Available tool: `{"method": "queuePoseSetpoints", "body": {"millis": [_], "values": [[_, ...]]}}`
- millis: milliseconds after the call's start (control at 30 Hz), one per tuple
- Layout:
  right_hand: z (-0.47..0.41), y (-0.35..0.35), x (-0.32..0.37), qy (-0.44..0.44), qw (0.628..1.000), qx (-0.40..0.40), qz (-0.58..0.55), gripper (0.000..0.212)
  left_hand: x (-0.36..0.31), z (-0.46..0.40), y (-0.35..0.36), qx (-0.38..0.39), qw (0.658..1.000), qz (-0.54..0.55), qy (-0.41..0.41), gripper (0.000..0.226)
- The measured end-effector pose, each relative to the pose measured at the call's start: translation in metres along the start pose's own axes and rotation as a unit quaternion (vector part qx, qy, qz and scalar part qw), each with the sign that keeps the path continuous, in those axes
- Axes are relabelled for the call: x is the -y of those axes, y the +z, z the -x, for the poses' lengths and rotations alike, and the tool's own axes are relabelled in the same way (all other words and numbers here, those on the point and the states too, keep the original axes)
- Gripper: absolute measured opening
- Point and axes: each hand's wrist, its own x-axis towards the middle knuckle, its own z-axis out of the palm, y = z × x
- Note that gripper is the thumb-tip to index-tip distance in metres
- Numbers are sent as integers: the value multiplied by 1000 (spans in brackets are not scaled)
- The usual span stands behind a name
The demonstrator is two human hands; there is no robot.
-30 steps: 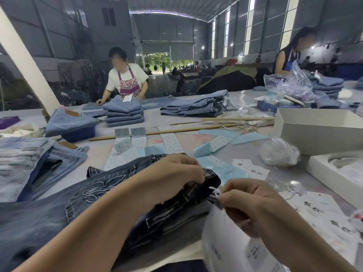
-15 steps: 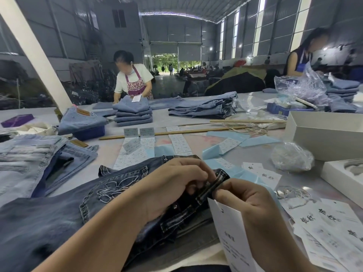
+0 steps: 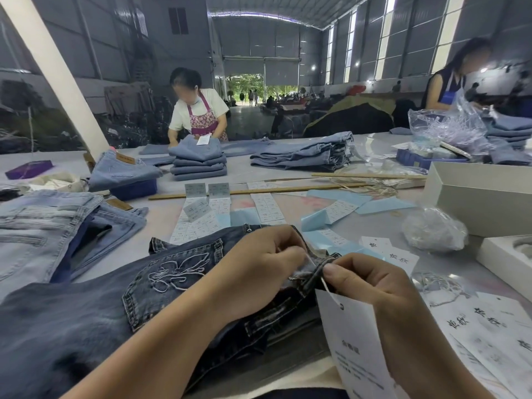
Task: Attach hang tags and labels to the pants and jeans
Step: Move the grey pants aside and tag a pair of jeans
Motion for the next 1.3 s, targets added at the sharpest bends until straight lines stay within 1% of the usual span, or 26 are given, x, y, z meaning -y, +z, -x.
{"method": "queuePoseSetpoints", "body": {"millis": [33, 100, 200, 267, 333, 433, 567, 733, 867, 967, 1033, 1100, 1167, 1200, 1300], "values": [[1, -2, 2, 10, 1000, 5, -20, 26, 1, -1, -1, -15, 999, 29, -11, 16], [2, -7, 4, 23, 998, 20, -50, 24, 0, -2, -2, -44, 994, 96, -25, 19], [3, -14, 6, 31, 993, 65, -97, 20, -6, -1, -3, -72, 984, 161, -23, 22], [2, -18, 9, 27, 986, 95, -132, 10, -11, 0, -1, -68, 976, 207, -17, 25], [1, -24, 12, 25, 979, 117, -165, 6, -17, 1, -1, -54, 964, 260, -13, 24], [1, -32, 14, 27, 964, 153, -215, 13, -26, 3, 0, -33, 951, 307, -9, 22], [4, -33, 14, 24, 960, 183, -212, 14, -33, 3, 2, -23, 963, 268, 8, 23], [4, -36, 12, 25, 940, 210, -269, 24, -31, 6, 6, -26, 987, 159, 29, 16], [2, -36, 8, 19, 934, 206, -292, 31, -29, 7, 7, -31, 991, 124, 34, 13], [4, -34, 8, 2, 943, 188, -274, 36, -29, 8, 6, -36, 990, 130, 31, 11], [4, -33, 9, -10, 954, 163, -251, 32, -30, 8, 5, -40, 989, 141, 37, 12], [3, -32, 10, -32, 965, 140, -218, 30, -30, 8, 4, -60, 988, 134, 53, 11], [3, -31, 12, -53, 973, 124, -187, 50, -30, 10, 6, -95, 986, 115, 78, 11], [3, -29, 12, -61, 975, 113, -179, 56, -30, 11, 7, -113, 983, 110, 89, 11], [2, -25, 12, -82, 980, 88, -157, 57, -31, 15, 11, -142, 979, 100, 105, 11]]}}
